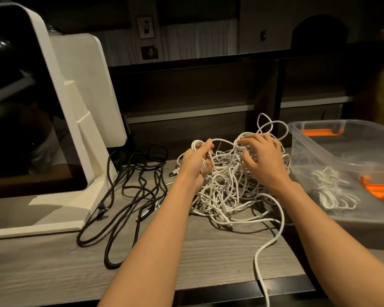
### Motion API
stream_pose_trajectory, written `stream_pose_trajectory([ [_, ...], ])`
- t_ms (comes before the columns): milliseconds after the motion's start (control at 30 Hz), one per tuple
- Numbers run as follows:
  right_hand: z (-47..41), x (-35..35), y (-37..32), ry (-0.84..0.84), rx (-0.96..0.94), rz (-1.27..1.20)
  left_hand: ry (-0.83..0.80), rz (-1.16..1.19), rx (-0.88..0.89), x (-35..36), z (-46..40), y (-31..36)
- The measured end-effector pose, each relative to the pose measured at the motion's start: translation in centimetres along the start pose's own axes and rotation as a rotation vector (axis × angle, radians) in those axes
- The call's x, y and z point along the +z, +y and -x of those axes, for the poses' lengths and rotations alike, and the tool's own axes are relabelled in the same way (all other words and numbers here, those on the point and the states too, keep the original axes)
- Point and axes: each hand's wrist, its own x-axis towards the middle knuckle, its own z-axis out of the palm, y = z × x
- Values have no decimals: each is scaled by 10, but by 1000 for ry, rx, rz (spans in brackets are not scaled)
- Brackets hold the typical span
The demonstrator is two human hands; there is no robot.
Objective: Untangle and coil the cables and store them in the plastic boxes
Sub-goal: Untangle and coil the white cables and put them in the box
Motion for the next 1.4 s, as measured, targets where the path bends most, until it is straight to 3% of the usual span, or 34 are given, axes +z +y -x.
stream_pose_trajectory([
  [167,1,5,3,18,32,-20,-239,-6,-87,6,3,-2],
  [333,3,4,4,71,-37,-19,-295,-220,-98,14,4,-2],
  [500,3,4,-1,161,48,9,-459,-372,-96,11,6,2],
  [633,3,4,-2,187,96,63,-562,-642,28,12,5,2],
  [700,3,4,0,184,127,93,-503,-558,72,15,6,-1],
  [833,2,3,5,69,185,163,-148,-316,163,16,1,-7],
  [900,2,3,6,10,191,183,-49,-222,197,15,-3,-9],
  [1067,2,4,8,-94,235,174,-172,138,165,20,3,-1],
  [1267,6,3,12,-69,246,87,-133,468,5,13,1,3],
  [1400,8,5,8,13,175,88,-18,354,-47,14,0,-1],
])
